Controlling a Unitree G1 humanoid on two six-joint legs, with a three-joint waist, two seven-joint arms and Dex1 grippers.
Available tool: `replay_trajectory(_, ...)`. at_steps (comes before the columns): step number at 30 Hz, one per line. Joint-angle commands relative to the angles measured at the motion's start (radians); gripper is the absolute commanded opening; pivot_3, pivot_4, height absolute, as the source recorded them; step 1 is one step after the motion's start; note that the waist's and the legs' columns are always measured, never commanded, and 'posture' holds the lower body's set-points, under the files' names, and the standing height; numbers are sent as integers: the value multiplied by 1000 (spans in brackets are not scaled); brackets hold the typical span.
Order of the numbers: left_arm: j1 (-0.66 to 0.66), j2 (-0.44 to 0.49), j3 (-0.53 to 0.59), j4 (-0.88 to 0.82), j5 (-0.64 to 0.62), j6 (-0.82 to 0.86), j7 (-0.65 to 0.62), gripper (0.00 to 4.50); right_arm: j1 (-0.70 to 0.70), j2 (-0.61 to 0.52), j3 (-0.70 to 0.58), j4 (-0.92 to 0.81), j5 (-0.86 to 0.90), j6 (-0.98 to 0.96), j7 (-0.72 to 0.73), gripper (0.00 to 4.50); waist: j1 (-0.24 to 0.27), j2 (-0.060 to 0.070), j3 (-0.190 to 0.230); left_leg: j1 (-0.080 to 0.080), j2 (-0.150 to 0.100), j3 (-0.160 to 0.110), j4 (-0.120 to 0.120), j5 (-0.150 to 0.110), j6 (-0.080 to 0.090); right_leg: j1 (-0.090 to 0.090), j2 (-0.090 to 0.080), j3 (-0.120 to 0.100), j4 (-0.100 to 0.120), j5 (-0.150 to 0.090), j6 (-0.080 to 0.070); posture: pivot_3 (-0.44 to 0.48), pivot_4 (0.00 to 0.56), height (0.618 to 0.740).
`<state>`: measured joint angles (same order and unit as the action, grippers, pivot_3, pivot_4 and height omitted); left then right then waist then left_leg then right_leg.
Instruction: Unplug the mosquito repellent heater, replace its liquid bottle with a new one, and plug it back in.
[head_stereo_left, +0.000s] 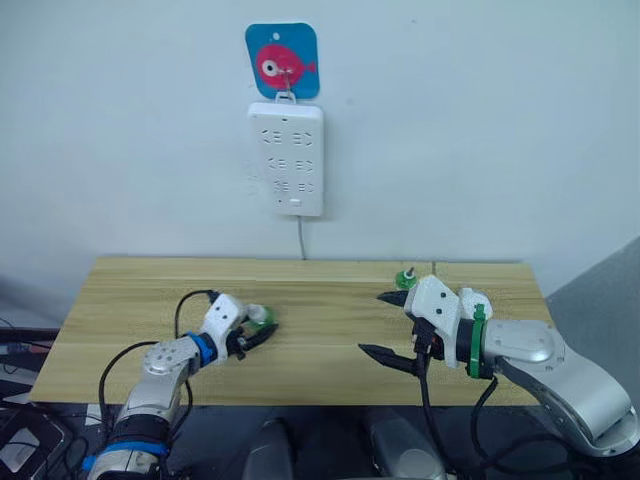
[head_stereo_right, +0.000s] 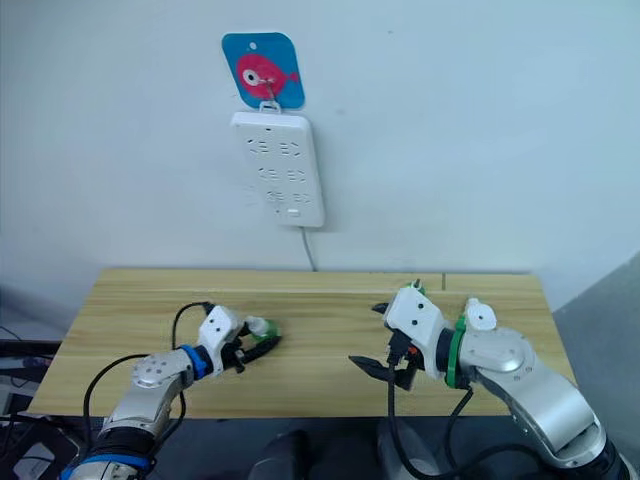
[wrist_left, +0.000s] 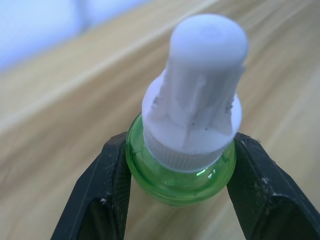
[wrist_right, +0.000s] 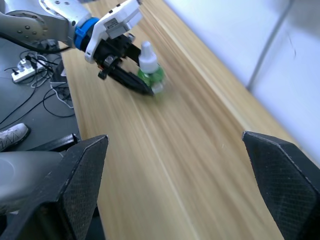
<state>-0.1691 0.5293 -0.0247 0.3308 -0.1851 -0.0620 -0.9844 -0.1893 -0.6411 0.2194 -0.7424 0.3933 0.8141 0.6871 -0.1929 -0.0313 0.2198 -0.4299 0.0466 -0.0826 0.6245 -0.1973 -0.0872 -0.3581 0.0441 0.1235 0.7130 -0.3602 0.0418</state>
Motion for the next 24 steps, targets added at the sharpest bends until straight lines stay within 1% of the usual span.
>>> replay_trajectory(1, -19, 64, -75, -284, -85, 153, -145, 2268, -80, 13, 7, 3, 56, 16, 40, 4500, -3, 1, -2, 0, 0, 0, 0, 0, 0, 0, 0, 0, 0, 0, 0, -229, 114, 733)
replay_trajectory(4, -54, 101, -117, -402, -124, 264, -199, 2268, -157, 35, 34, 35, 79, 51, 53, 4500, -4, 2, -8, 0, -1, 1, 0, 0, 0, 0, 0, 0, 0, 0, 0, -226, 106, 733)
replay_trajectory(9, -114, 131, -159, -495, -156, 381, -245, 2268, -257, 109, 89, 112, 101, 89, 51, 4500, -9, 3, -13, 0, 0, 0, 0, 0, 0, -1, 1, -1, 1, 0, 0, -226, 97, 733)
replay_trajectory(14, -130, 139, -180, -532, -151, 405, -266, 2268, -292, 157, 124, 151, 107, 104, 49, 4500, -9, 3, -15, -1, -1, -1, 0, 0, 0, -1, 0, -1, 1, 0, 0, -225, 94, 733)
replay_trajectory(21, -142, 131, -182, -520, -153, 404, -271, 2268, -280, 210, 147, 193, 108, 115, 19, 4500, -8, 3, -17, -1, -1, -2, 1, 0, 0, -1, 0, -3, 3, 1, -1, -220, 91, 733)
replay_trajectory(24, -146, 126, -184, -513, -154, 400, -278, 2268, -276, 222, 152, 211, 102, 108, 12, 3877, -7, 2, -20, -1, -1, -2, 2, 0, 0, -1, 0, -3, 3, 1, -1, -218, 88, 733)
